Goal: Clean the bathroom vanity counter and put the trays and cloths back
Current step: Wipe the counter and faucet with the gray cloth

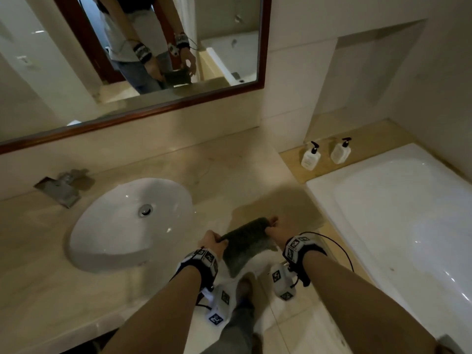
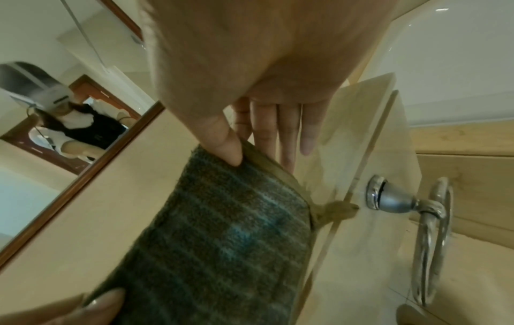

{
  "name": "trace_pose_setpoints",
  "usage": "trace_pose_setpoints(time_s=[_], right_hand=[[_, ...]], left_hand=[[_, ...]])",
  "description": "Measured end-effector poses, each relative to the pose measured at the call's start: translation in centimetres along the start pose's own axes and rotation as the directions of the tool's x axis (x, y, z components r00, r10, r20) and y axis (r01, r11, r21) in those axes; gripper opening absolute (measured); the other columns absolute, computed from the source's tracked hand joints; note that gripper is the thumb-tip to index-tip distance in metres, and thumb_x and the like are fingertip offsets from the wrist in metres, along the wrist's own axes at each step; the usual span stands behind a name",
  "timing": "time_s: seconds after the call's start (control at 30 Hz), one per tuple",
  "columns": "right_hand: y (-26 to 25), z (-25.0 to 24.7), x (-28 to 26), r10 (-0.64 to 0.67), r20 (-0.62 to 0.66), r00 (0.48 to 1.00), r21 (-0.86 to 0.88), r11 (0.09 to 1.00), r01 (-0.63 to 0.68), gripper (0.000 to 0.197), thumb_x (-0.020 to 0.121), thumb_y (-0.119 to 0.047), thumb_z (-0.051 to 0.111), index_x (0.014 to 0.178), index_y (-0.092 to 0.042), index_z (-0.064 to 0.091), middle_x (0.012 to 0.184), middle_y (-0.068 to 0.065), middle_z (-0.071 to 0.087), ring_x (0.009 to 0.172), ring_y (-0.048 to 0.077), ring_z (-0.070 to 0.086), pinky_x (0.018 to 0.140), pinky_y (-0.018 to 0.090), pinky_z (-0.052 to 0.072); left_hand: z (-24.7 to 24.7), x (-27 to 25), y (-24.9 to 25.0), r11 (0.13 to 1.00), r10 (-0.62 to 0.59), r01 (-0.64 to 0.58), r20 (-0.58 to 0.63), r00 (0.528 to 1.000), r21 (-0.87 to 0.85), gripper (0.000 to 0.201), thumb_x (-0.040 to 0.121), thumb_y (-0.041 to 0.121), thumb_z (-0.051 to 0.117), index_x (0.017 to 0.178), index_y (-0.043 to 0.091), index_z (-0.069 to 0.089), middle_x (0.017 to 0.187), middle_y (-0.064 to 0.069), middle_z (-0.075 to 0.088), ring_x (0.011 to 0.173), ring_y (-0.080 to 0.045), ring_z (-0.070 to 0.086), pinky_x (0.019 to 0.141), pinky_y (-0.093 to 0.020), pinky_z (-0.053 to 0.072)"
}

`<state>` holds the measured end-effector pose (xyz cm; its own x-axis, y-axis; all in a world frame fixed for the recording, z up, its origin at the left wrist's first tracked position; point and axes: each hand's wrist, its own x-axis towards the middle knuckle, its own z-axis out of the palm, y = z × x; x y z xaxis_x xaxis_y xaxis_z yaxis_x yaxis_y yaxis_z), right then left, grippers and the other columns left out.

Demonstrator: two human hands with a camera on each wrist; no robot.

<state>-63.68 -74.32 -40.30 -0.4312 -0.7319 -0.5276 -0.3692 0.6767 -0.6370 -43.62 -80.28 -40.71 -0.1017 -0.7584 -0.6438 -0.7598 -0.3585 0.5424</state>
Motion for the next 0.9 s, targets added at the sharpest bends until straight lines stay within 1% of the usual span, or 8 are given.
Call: trace_pose_setpoints(time_s=[0.07,0.23,0.37,0.47,0.53,0.6,0.73,0.9], right_hand=[[-0.4,-0.1,2.2,0.004,0.023,1.000,-0.060,0.998,-0.003,0.017,0.084,-0.021,0.061,0.099,-0.016,0.056,0.093,0.003,0.061,0.089,0.025,0.060,0.084,0.041,0.051],[-2.3,-0.3,8.2,-0.026,0.088,0.996,-0.201,0.979,0.043,0.017,0.091,-0.017,0.059,0.103,-0.014,0.047,0.096,0.006,0.057,0.076,0.017,0.052,0.060,0.026,0.039],[-4.6,-0.3,12.9,-0.043,0.127,0.991,-0.315,0.946,0.082,0.019,0.092,-0.021,0.060,0.103,-0.013,0.047,0.095,0.006,0.058,0.084,0.023,0.057,0.069,0.030,0.045],[-6.1,0.0,15.3,-0.087,0.141,0.986,-0.402,0.905,0.137,0.020,0.091,-0.023,0.061,0.095,-0.016,0.043,0.088,0.004,0.056,0.080,0.023,0.056,0.071,0.034,0.049],[-6.5,0.0,16.5,-0.140,0.138,0.981,-0.456,0.870,0.188,0.022,0.091,-0.025,0.061,0.091,-0.017,0.040,0.085,0.003,0.054,0.078,0.023,0.056,0.069,0.034,0.050],[-6.7,-0.1,17.3,-0.168,0.144,0.975,-0.498,0.840,0.218,0.023,0.092,-0.026,0.059,0.091,-0.016,0.039,0.083,0.001,0.051,0.075,0.020,0.053,0.063,0.029,0.042],[-6.9,-0.5,19.2,-0.180,0.118,0.977,-0.477,0.853,0.215,0.024,0.091,-0.026,0.061,0.092,-0.017,0.039,0.083,0.002,0.053,0.074,0.018,0.052,0.061,0.028,0.043],[-7.0,-1.5,20.9,-0.116,0.152,0.981,-0.497,0.849,0.178,0.020,0.090,-0.029,0.061,0.094,-0.018,0.045,0.083,0.003,0.058,0.074,0.022,0.058,0.062,0.032,0.050]], left_hand=[[-0.2,2.3,0.6,1.000,-0.011,0.011,0.000,1.000,-0.020,0.015,0.092,0.029,0.059,0.091,0.021,0.046,0.095,-0.009,0.061,0.087,-0.030,0.063,0.084,-0.044,0.055],[-0.6,8.6,2.4,0.999,-0.028,0.027,-0.020,0.999,-0.026,0.017,0.094,0.027,0.055,0.085,0.023,0.041,0.092,-0.013,0.063,0.082,-0.032,0.064,0.079,-0.048,0.056],[-2.1,12.2,4.6,0.999,-0.029,0.030,-0.018,0.999,0.034,0.015,0.095,0.030,0.054,0.090,0.022,0.042,0.089,-0.008,0.061,0.078,-0.029,0.063,0.076,-0.043,0.056],[-3.3,14.5,5.9,0.998,-0.013,0.016,-0.055,0.998,0.061,0.014,0.094,0.030,0.055,0.098,0.020,0.046,0.093,-0.006,0.062,0.083,-0.026,0.061,0.078,-0.037,0.053],[-3.8,15.8,6.6,0.998,0.001,0.005,-0.087,0.996,0.065,0.015,0.093,0.030,0.057,0.101,0.019,0.050,0.099,-0.007,0.063,0.089,-0.026,0.061,0.080,-0.034,0.051],[-3.9,16.7,7.1,0.998,0.012,-0.005,-0.109,0.994,0.066,0.017,0.092,0.030,0.058,0.102,0.018,0.054,0.101,-0.007,0.064,0.092,-0.025,0.061,0.080,-0.032,0.050],[-3.8,18.1,8.0,0.998,0.024,-0.016,-0.141,0.990,0.060,0.020,0.089,0.031,0.061,0.103,0.018,0.058,0.103,-0.006,0.067,0.093,-0.024,0.062,0.086,-0.035,0.052],[-2.8,18.6,9.5,0.996,-0.024,0.040,-0.204,0.979,0.074,0.023,0.091,0.030,0.059,0.107,0.013,0.059,0.106,-0.008,0.064,0.095,-0.025,0.061,0.074,-0.026,0.043]])
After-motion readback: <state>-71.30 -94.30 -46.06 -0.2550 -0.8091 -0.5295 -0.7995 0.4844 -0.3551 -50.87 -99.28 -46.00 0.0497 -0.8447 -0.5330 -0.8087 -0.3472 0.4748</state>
